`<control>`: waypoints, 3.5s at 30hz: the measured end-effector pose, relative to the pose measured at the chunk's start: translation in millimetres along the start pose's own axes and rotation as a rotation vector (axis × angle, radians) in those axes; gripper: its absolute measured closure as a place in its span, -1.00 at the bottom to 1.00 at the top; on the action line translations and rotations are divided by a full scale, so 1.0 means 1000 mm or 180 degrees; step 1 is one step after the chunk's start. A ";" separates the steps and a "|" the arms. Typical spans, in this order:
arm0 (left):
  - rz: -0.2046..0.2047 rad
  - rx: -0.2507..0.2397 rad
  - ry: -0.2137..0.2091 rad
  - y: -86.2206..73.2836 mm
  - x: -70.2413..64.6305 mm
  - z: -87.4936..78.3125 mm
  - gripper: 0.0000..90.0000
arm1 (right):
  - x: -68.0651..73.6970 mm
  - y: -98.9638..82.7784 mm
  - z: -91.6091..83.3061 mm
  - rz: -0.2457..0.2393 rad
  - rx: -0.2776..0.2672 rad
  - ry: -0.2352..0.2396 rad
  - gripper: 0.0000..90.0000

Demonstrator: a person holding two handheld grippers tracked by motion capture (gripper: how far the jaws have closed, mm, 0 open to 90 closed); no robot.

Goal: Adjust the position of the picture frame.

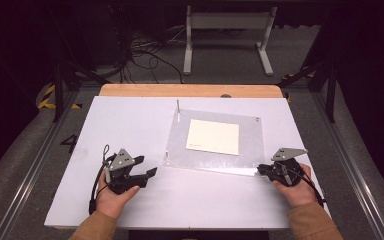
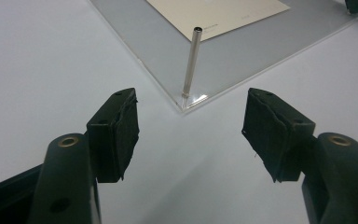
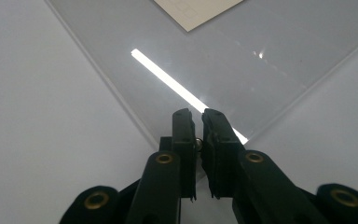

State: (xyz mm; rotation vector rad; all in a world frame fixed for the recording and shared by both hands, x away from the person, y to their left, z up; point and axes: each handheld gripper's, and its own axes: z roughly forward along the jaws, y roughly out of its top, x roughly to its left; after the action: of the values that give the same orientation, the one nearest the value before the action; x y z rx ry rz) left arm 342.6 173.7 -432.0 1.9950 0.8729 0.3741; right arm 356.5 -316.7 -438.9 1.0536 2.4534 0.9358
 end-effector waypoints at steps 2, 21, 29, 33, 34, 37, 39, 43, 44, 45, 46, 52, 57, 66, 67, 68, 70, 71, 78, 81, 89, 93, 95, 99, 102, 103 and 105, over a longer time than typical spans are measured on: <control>-0.0003 0.0008 0.0017 0.000 0.001 -0.001 -0.20 | -0.001 -0.001 0.000 0.0013 -0.0007 0.0019 0.84; -0.0052 -0.0014 0.0032 0.000 0.002 -0.001 -0.20 | 0.066 0.001 0.001 -0.0020 0.0059 0.0371 0.85; -0.0044 0.0017 0.0031 0.000 0.001 0.003 -0.20 | 0.100 0.006 0.005 -0.0135 0.0103 0.0590 0.84; -0.0045 0.0043 0.0028 -0.001 0.001 0.004 -0.20 | 0.122 0.010 0.009 -0.0275 0.0118 0.0748 0.84; -0.0054 0.0041 0.0030 -0.001 0.001 0.004 -0.20 | 0.127 0.011 0.009 -0.0314 0.0121 0.0780 0.84; -0.0064 0.0039 0.0046 -0.002 0.002 0.004 -0.20 | 0.140 0.013 0.011 -0.0423 0.0138 0.0844 0.84; -0.0095 0.0055 0.0075 -0.002 0.004 0.004 -0.20 | 0.149 0.014 0.012 -0.0492 0.0140 0.0873 0.84; -0.0134 0.0092 0.0206 -0.003 0.009 0.003 -0.20 | 0.155 0.015 0.013 -0.0550 0.0145 0.0900 0.84; -0.0196 0.0088 0.0247 -0.004 0.010 0.004 -0.20 | 0.155 0.015 0.013 -0.0554 0.0142 0.0909 0.83; -0.0218 0.0097 0.0292 -0.003 0.012 0.004 -0.20 | 0.153 0.015 0.013 -0.0535 0.0127 0.0939 0.81; -0.0239 0.0095 0.0367 -0.003 0.014 0.004 -0.20 | 0.151 0.016 0.013 -0.0490 0.0096 0.0985 0.76; -0.0320 0.0145 0.0591 0.002 0.029 0.016 0.05 | 0.134 0.020 0.001 -0.0317 -0.0231 0.0928 0.65; -0.0534 0.0162 0.0615 0.003 0.037 0.028 0.32 | 0.119 0.017 -0.005 -0.0170 -0.0403 0.0868 0.62; -0.0577 0.0187 0.0621 0.008 0.044 0.036 0.83 | 0.108 0.016 -0.010 -0.0054 -0.0499 0.0827 0.50; -0.0551 0.0194 0.0625 0.008 0.044 0.036 0.83 | 0.108 0.016 -0.010 -0.0059 -0.0500 0.0826 0.50; -0.0501 0.0216 0.0676 0.009 0.042 0.037 0.85 | 0.108 0.016 -0.011 -0.0063 -0.0507 0.0830 0.49; -0.0400 0.0237 0.0757 0.011 0.039 0.038 0.88 | 0.108 0.017 -0.011 -0.0071 -0.0519 0.0832 0.49; -0.0390 0.0221 0.0770 0.012 0.038 0.037 0.88 | 0.108 0.017 -0.011 -0.0069 -0.0519 0.0831 0.49; -0.0365 0.0164 0.0841 0.025 0.041 0.043 0.88 | 0.108 0.019 -0.020 -0.0078 -0.0596 0.0794 0.48; -0.0386 0.0165 0.0867 0.031 0.044 0.047 0.88 | 0.107 0.019 -0.021 -0.0066 -0.0612 0.0785 0.49; -0.0398 0.0102 0.0975 0.057 0.053 0.060 0.87 | 0.102 0.016 -0.024 -0.0032 -0.0613 0.0752 0.49; -0.0327 0.0031 0.0961 0.069 0.058 0.068 0.87 | 0.098 0.014 -0.028 0.0009 -0.0643 0.0714 0.49; -0.0339 -0.0032 0.0950 0.072 0.062 0.073 0.86 | 0.096 0.013 -0.029 0.0028 -0.0642 0.0692 0.49; -0.0301 -0.0027 0.0966 0.079 0.069 0.085 0.87 | 0.092 0.011 -0.032 0.0060 -0.0651 0.0655 0.49; -0.0310 0.0051 0.0936 0.081 0.076 0.096 0.87 | 0.088 0.009 -0.033 0.0095 -0.0659 0.0619 0.49; -0.0295 0.0085 0.0929 0.082 0.080 0.101 0.88 | 0.087 0.009 -0.034 0.0103 -0.0665 0.0618 0.49; -0.0319 0.0084 0.0913 0.083 0.084 0.108 0.88 | 0.085 0.007 -0.035 0.0130 -0.0668 0.0590 0.49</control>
State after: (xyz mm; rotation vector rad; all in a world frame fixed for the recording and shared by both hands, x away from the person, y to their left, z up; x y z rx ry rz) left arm 498.7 137.5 -428.6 1.9409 1.1570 0.6039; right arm 284.8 -266.3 -410.3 0.9869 2.4169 1.3254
